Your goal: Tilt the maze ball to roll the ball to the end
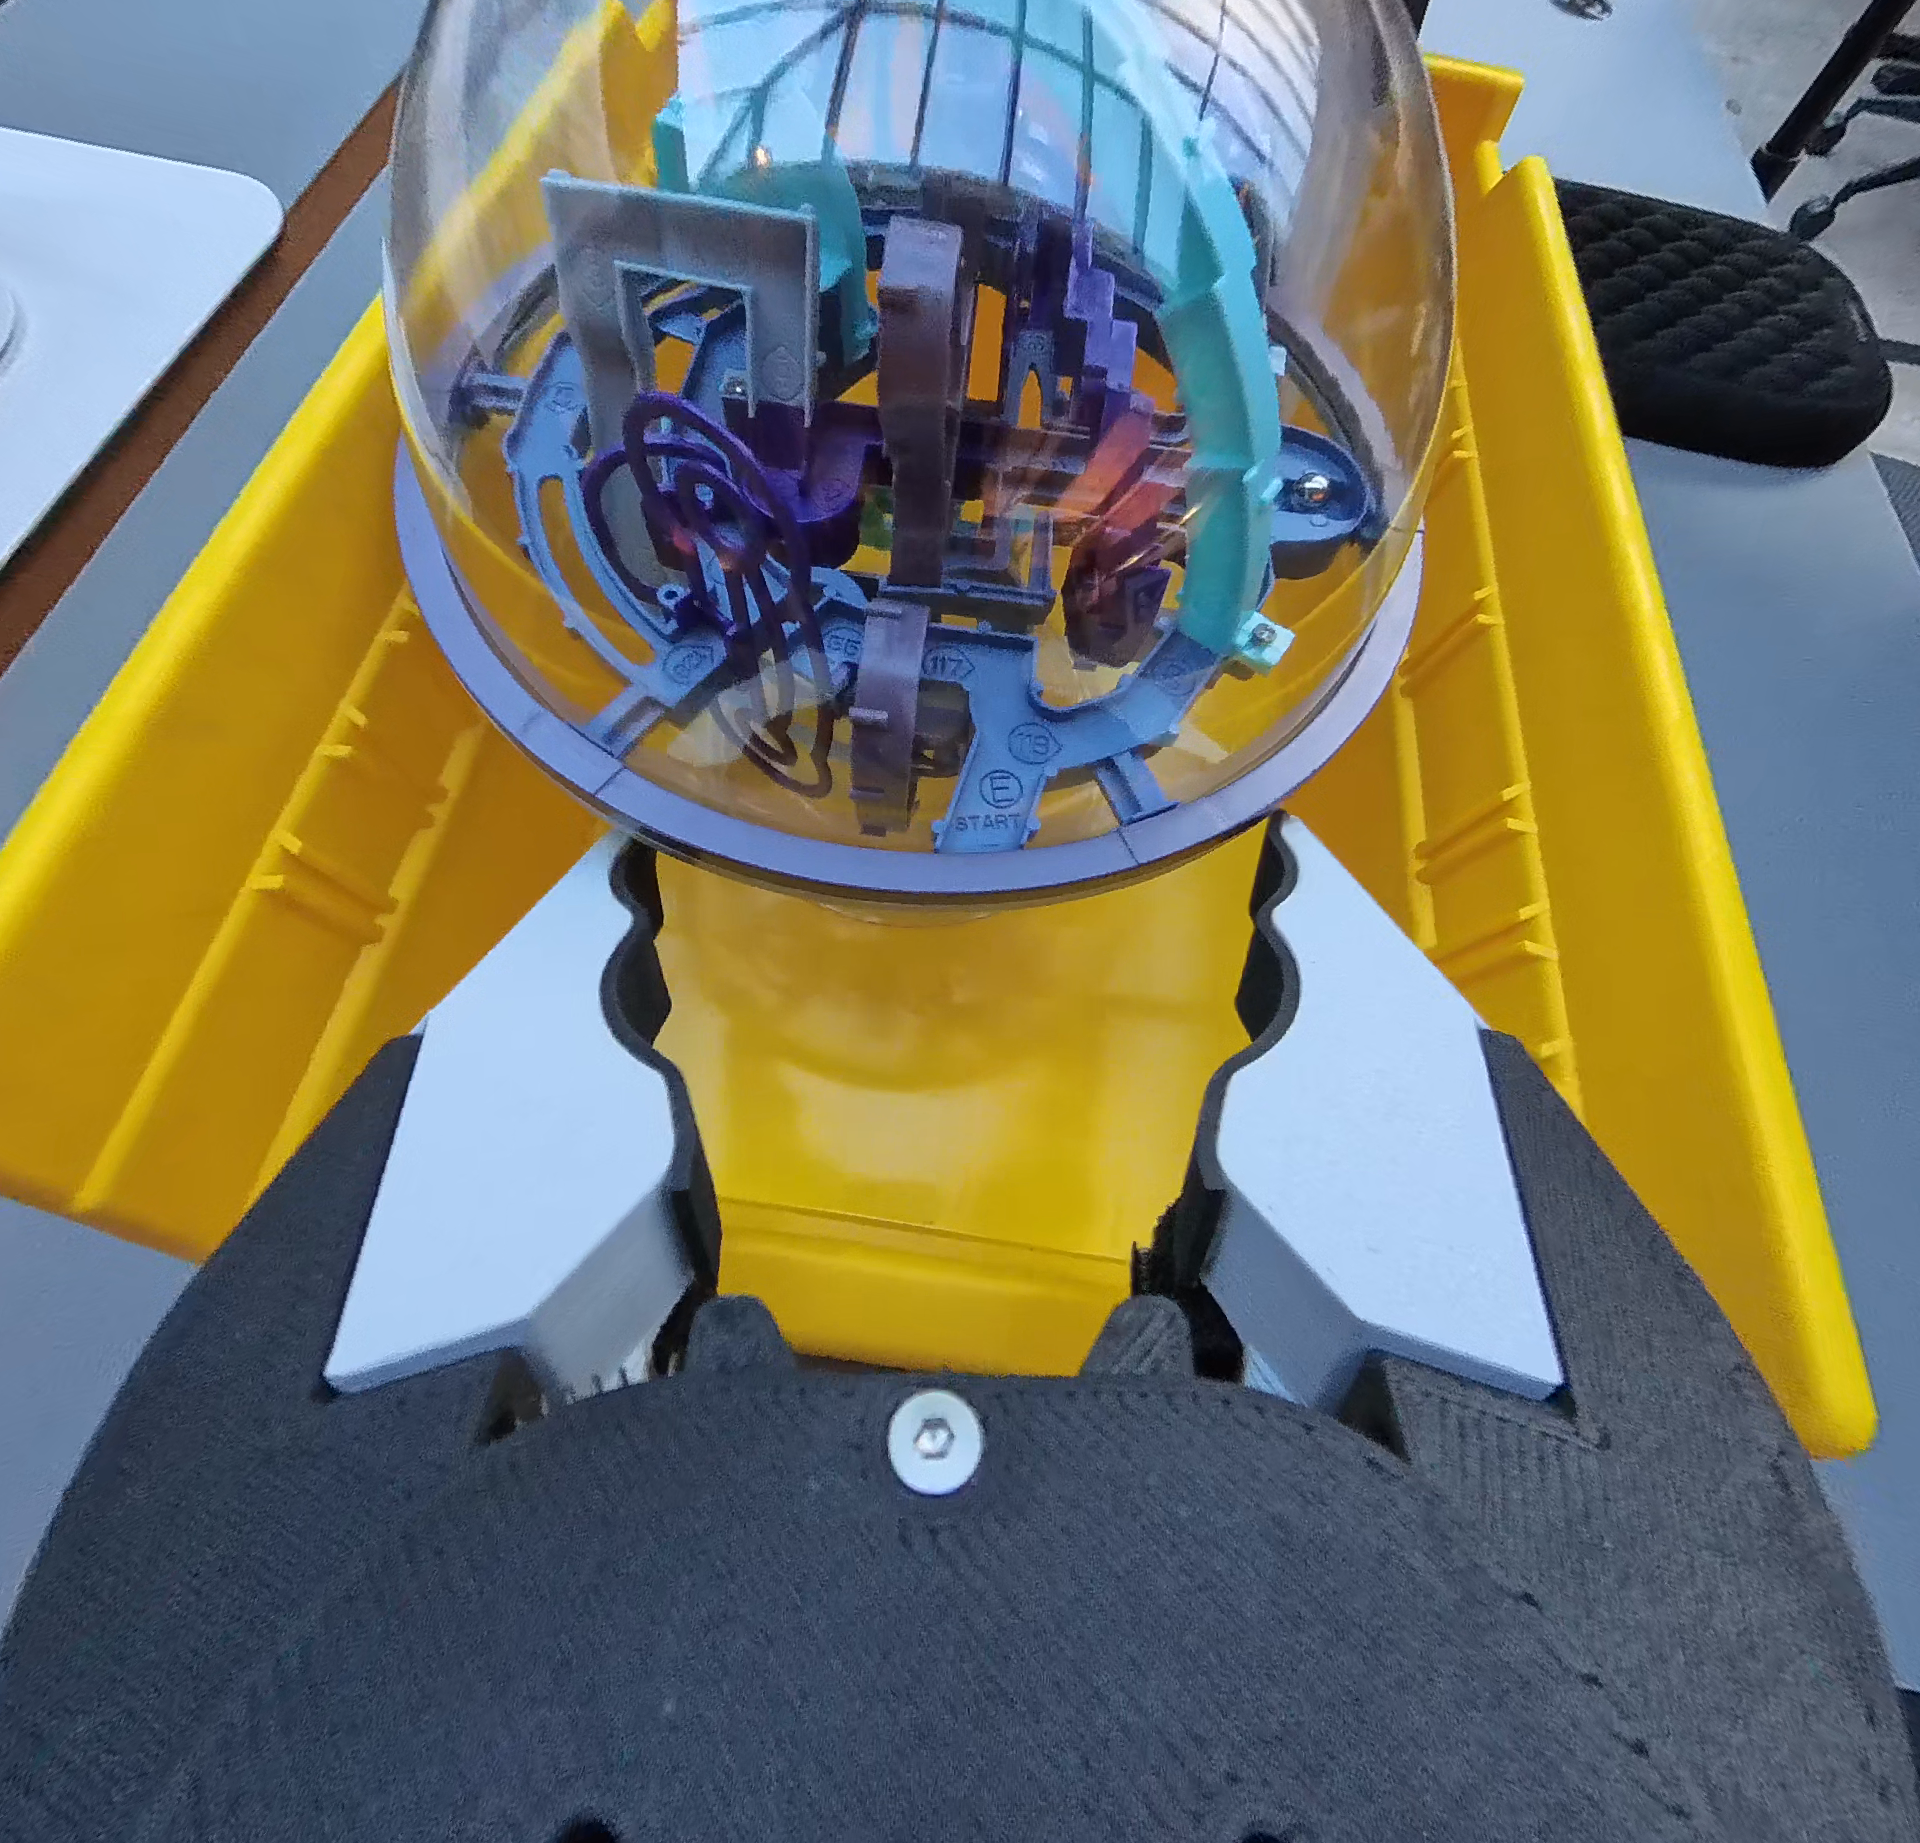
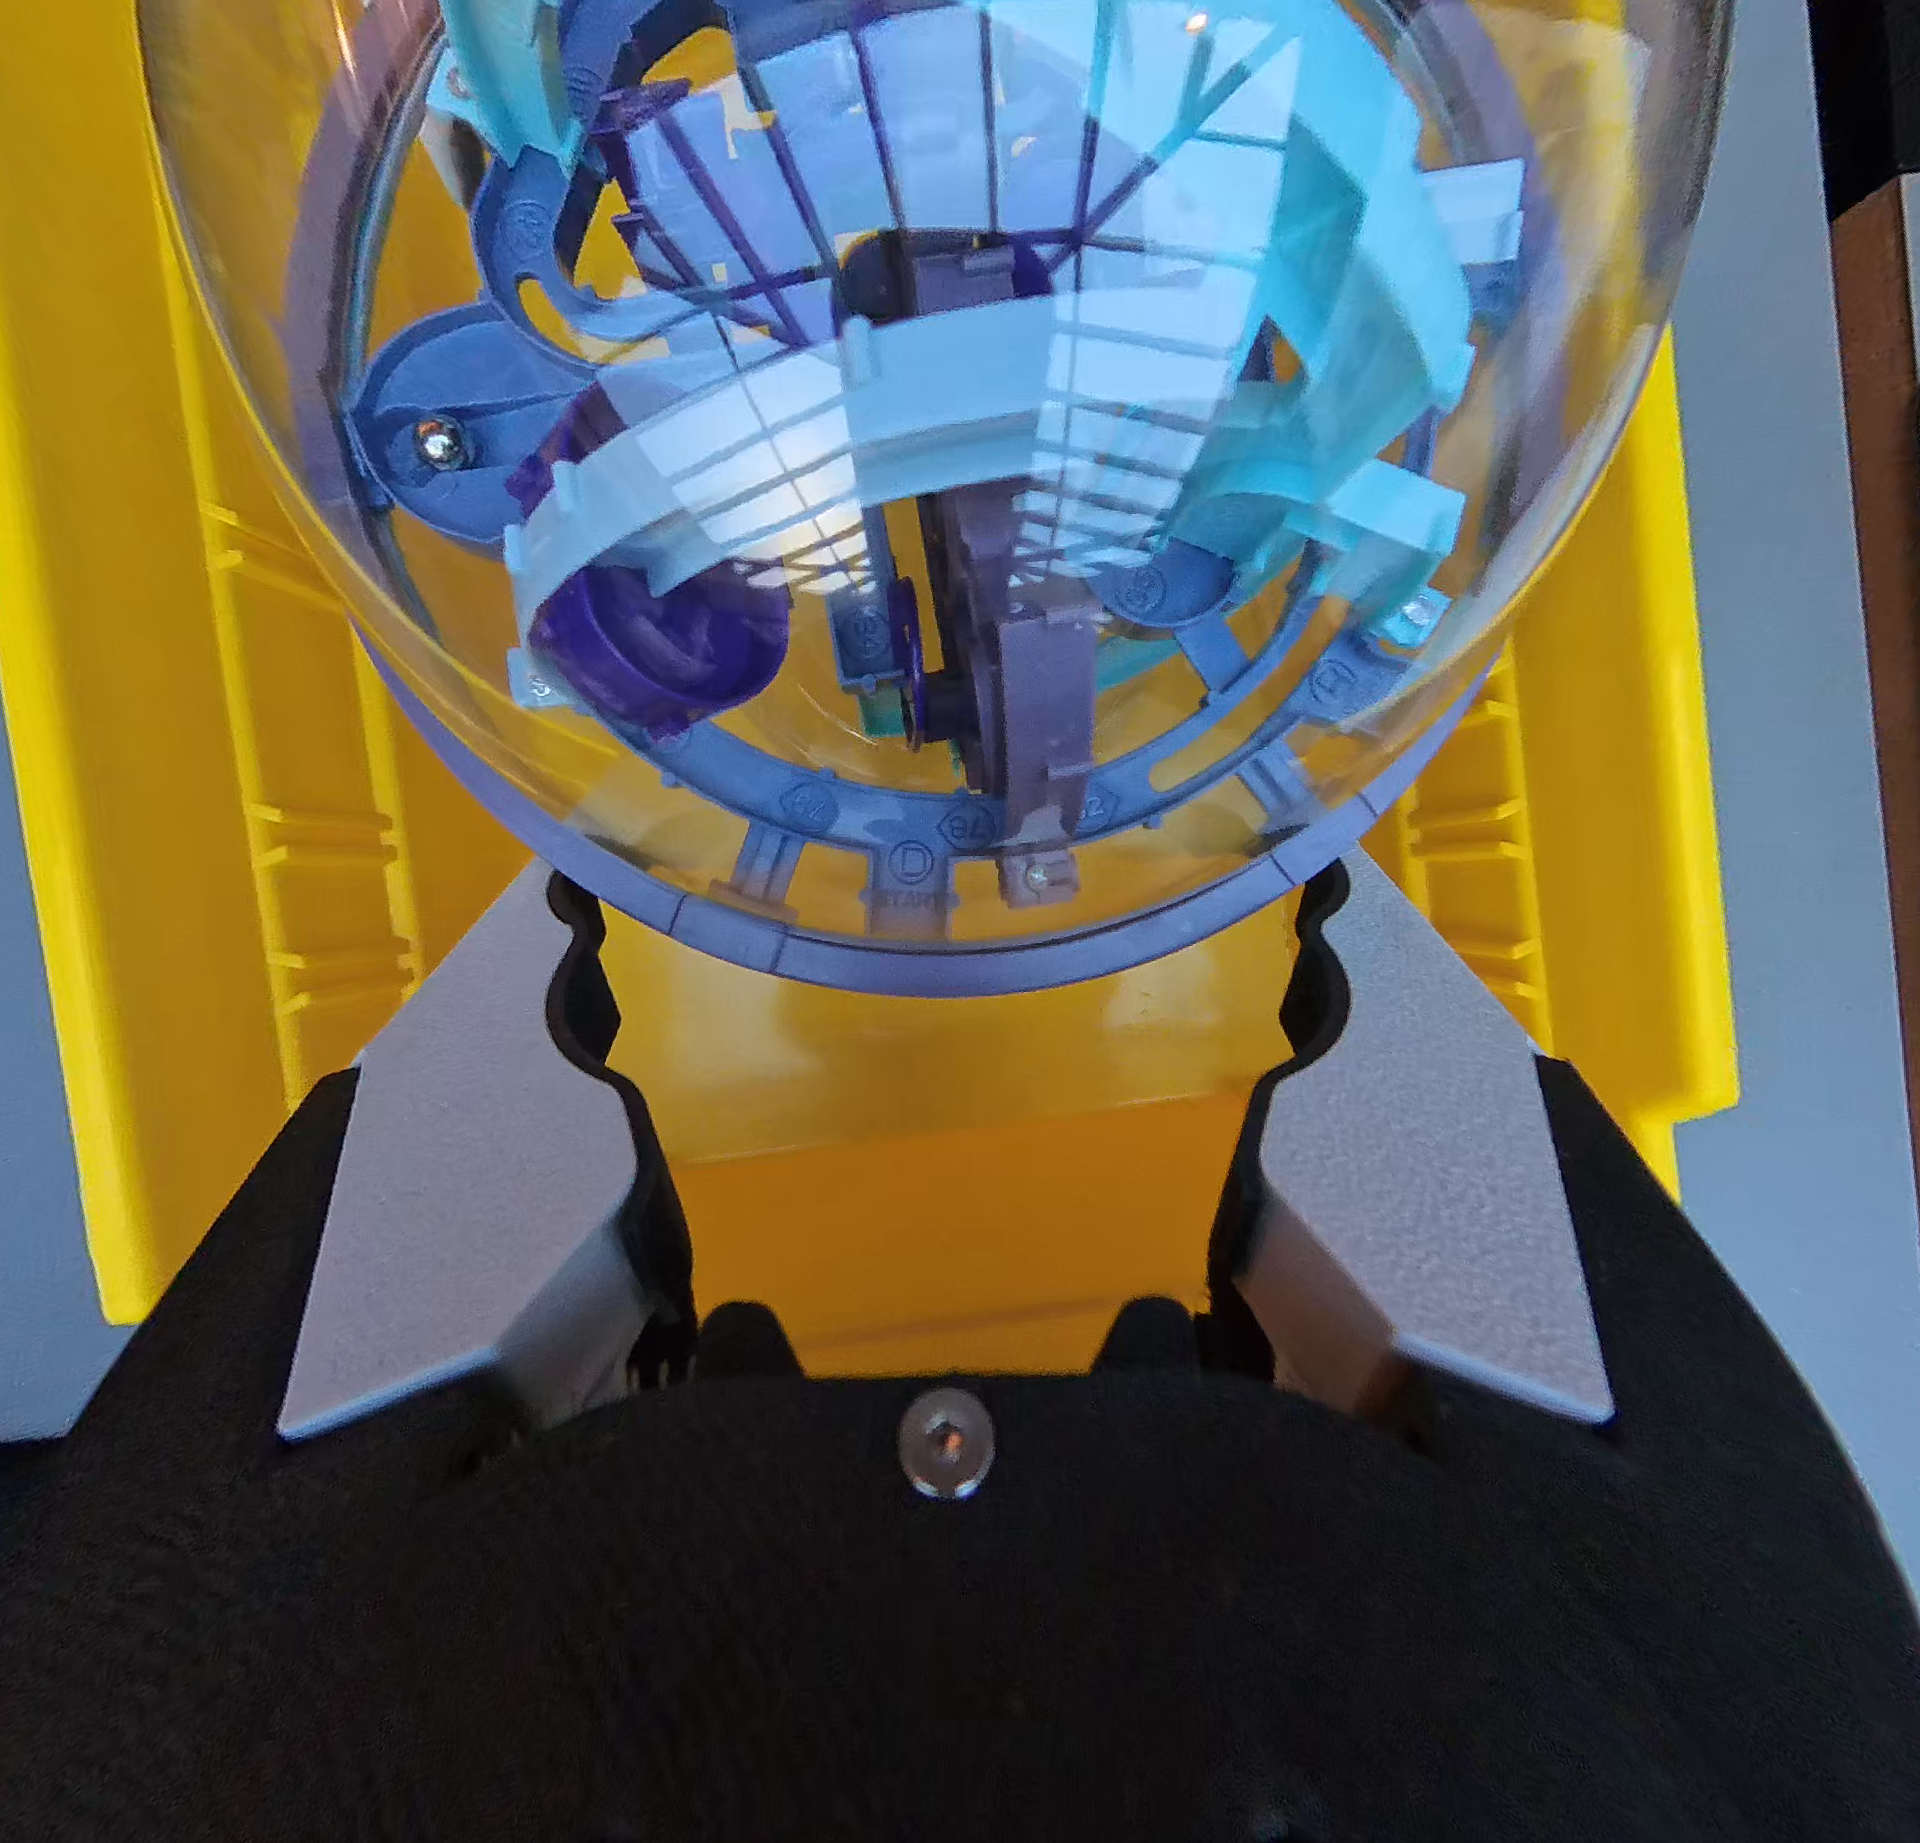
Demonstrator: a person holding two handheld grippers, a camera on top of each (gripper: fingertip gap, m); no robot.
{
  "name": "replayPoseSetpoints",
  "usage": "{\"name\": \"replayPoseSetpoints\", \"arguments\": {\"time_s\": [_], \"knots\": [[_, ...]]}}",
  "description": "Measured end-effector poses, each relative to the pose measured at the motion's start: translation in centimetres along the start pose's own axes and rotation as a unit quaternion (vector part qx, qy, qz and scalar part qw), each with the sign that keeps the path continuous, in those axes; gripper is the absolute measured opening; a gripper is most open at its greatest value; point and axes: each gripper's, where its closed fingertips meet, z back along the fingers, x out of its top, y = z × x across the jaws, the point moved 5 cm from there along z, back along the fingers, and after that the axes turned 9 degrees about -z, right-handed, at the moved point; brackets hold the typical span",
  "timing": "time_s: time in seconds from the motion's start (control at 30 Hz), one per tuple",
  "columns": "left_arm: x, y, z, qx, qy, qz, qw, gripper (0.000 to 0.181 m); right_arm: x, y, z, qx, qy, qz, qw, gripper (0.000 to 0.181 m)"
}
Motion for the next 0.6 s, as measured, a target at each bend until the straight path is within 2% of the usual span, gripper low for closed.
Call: {"name": "replayPoseSetpoints", "arguments": {"time_s": [0.6], "knots": [[-0.01,0.12,0.01,0.007,0.001,-0.004,1.000,0.115,-0.18,-0.06,-0.27,-0.025,0.044,0.021,0.998,0.134]]}}
